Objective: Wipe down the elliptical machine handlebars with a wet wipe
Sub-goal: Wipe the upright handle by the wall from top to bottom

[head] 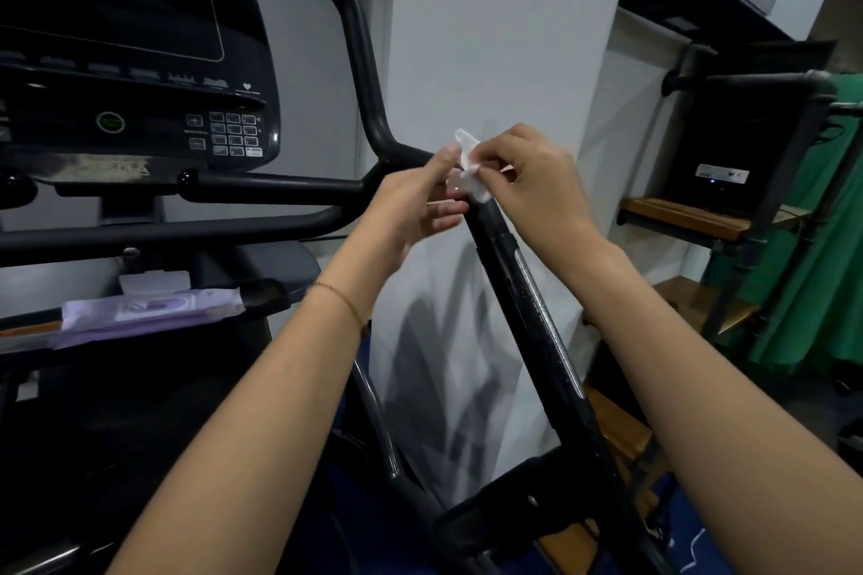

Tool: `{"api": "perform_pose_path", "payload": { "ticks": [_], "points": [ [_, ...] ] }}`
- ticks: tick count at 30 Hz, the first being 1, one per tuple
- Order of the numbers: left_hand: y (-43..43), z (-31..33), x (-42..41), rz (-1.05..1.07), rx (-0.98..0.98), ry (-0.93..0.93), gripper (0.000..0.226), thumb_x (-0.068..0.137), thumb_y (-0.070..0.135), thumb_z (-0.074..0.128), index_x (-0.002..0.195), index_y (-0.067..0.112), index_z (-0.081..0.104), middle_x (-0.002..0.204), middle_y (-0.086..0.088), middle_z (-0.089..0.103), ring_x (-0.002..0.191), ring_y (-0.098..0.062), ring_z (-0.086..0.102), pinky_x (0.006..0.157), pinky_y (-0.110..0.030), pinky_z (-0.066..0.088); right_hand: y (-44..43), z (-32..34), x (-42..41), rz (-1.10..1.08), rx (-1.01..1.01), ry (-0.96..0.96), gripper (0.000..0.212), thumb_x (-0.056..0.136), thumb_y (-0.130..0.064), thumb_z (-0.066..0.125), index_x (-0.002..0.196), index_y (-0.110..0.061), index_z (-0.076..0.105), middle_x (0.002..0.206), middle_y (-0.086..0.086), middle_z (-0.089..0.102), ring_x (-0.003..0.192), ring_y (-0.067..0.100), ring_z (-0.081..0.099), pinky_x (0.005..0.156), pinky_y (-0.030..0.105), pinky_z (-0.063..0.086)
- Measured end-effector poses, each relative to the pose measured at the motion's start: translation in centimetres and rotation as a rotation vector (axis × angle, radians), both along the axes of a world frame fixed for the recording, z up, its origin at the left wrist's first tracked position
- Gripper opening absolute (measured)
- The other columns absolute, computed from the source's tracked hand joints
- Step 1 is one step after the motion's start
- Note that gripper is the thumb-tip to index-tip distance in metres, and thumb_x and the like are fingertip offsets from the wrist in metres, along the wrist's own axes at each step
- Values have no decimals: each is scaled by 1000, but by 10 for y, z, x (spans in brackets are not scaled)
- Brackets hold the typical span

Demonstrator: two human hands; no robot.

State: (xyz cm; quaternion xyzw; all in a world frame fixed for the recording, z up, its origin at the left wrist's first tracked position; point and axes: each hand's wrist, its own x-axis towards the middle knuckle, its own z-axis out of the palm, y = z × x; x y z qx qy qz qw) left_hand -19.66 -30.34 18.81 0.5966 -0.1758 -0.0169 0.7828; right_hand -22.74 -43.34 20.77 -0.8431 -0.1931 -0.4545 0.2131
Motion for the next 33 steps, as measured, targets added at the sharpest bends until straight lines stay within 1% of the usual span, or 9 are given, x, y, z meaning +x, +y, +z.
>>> {"api": "perform_pose_path", "payload": {
  "ticks": [3, 5, 10, 14, 18, 22, 24, 27, 33],
  "points": [
    [-3, -6, -10, -97, -141, 24, 24, 91, 30, 59, 100, 8, 64, 80, -2, 65, 68, -12, 63, 76, -25, 56, 4, -11, -2, 40, -3, 11, 9, 81, -4, 58, 84, -5, 67, 87, 8, 61, 82, 24, 60, 74, 43, 51],
    [-5, -10, -12, -72, -171, -3, 16, 92, 19, 58, 92, 6, 66, 77, -3, 66, 68, -12, 64, 73, -23, 57, 2, -16, -4, 37, -20, 36, 9, 80, -6, 60, 84, -5, 68, 88, 8, 61, 81, 24, 60, 74, 43, 51],
    [-4, -28, 4, 259, -231, 50, 12, 91, 12, 58, 81, 15, 63, 76, 0, 61, 71, -10, 61, 72, -20, 56, -23, -37, -8, -25, 146, 127, 23, 83, -14, 66, 105, -14, 70, 98, -2, 59, 80, 15, 58, 82, 31, 53],
    [-21, -41, 17, 343, -254, 81, 8, 90, 10, 60, 95, 9, 66, 84, 1, 64, 86, -15, 63, 83, -25, 55, -34, -56, -2, -166, 127, 317, 29, 85, -17, 64, 114, -12, 66, 112, 4, 64, 86, 15, 61, 89, 24, 46],
    [-51, -56, 9, 309, -264, 12, 12, 89, 5, 58, 91, 7, 70, 76, -5, 65, 79, -19, 61, 80, -31, 53, -29, -60, -4, -205, 54, 289, 33, 84, -17, 65, 116, -9, 65, 110, 7, 64, 97, 23, 63, 93, 38, 49],
    [-59, -63, 13, 440, -142, -188, 22, 92, 30, 57, 74, 19, 63, 63, -5, 46, 64, -14, 40, 63, -29, 40, -28, -59, -5, -208, 55, 302, 32, 84, -17, 65, 116, -10, 65, 109, 6, 63, 95, 22, 63, 92, 38, 49],
    [-57, -62, 14, 441, -157, -183, 23, 90, 36, 60, 73, 21, 63, 65, -8, 51, 64, -14, 44, 63, -33, 44, -28, -60, -6, -201, 62, 300, 32, 85, -17, 65, 116, -10, 64, 108, 5, 63, 93, 22, 64, 92, 36, 49],
    [-58, -67, 11, 422, -226, -129, 13, 86, 25, 66, 74, 26, 69, 72, -5, 67, 69, -13, 59, 76, -36, 55, -28, -60, -6, -207, 67, 300, 32, 85, -16, 65, 116, -10, 65, 106, 5, 63, 91, 23, 64, 91, 37, 49],
    [-55, -51, 24, 384, -337, 39, 12, 88, 11, 62, 84, 2, 69, 76, -13, 65, 75, -23, 63, 85, -39, 56, -26, -60, -8, -206, 68, 319, 31, 86, -17, 64, 116, -12, 65, 108, 5, 63, 91, 24, 65, 91, 40, 49]
  ]
}}
